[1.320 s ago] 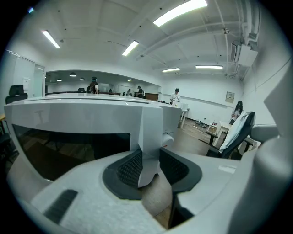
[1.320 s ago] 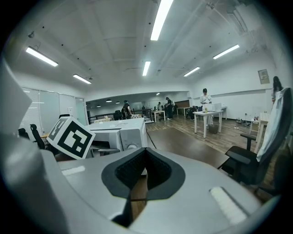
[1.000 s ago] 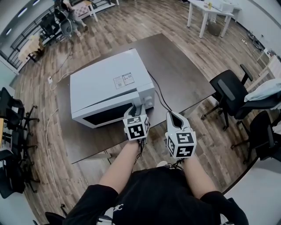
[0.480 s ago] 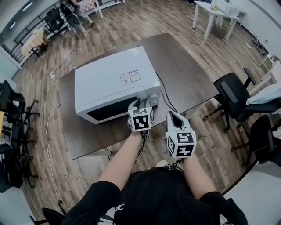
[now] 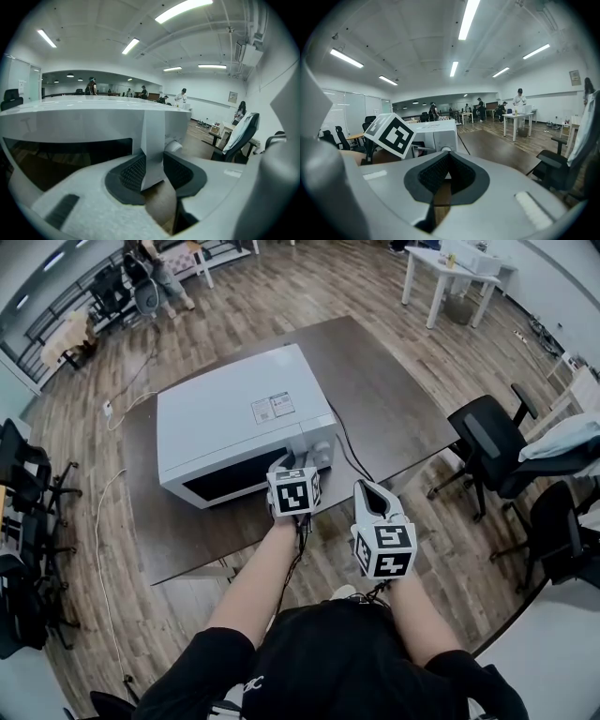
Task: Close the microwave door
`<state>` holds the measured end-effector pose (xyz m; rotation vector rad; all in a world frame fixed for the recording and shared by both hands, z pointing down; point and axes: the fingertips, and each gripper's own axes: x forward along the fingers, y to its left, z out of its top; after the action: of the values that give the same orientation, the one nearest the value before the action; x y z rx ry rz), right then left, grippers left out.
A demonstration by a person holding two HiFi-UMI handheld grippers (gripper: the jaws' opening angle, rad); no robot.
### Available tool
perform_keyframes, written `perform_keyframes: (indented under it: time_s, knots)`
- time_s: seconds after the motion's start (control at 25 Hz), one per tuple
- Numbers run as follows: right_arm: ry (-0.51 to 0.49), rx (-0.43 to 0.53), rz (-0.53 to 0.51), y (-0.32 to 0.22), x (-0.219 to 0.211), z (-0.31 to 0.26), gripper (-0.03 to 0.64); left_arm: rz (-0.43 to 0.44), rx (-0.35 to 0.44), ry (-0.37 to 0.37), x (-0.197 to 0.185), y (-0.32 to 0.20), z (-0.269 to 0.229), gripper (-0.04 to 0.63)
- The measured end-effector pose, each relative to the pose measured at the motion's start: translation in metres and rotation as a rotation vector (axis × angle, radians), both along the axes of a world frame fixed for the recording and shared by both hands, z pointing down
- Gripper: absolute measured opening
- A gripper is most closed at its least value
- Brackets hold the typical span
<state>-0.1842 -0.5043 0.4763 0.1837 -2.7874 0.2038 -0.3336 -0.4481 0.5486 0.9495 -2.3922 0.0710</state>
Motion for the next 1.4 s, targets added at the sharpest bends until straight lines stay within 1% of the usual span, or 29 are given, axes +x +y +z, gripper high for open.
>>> perform_keyframes:
  time_s: [0.16,0.36,0.52,0.64,0.72,0.8,0.88,1.12,1.4]
  knots:
    - [-0.003,-0.003,0.006,0.003,0.003,-0.002,0.009,0.018,-0.01,-0.044,0.011,0.008,-0.01,0.129]
    - [-0.028,-0.019,0.006,0.014,-0.003,-0.01,0.009,0.027,-0.003,-0.102,0.025,0.032,-0.028,0.094]
    - [-0.044,-0.023,-0.021,0.03,-0.011,-0.015,0.009,0.01,0.018,-0.134,0.033,0.058,-0.046,0.059]
    - [-0.074,-0.028,-0.046,0.046,-0.019,-0.023,0.009,-0.015,0.043,-0.148,0.035,0.083,-0.06,0.035]
    - [-0.094,-0.047,-0.064,0.057,-0.024,-0.027,0.008,-0.032,0.057,-0.156,0.036,0.101,-0.068,0.016]
    - [-0.106,-0.074,-0.076,0.068,-0.029,-0.029,0.008,-0.047,0.07,-0.156,0.037,0.117,-0.073,0.012]
    - [-0.11,-0.079,-0.081,0.076,-0.035,-0.031,0.008,-0.057,0.078,-0.154,0.038,0.132,-0.076,0.012]
    - [-0.084,0.011,-0.097,0.098,-0.05,-0.033,0.006,-0.093,0.107,-0.153,0.039,0.181,-0.087,0.011]
    - [-0.082,0.016,-0.082,0.11,-0.058,-0.033,0.006,-0.118,0.123,-0.166,0.041,0.215,-0.093,0.012]
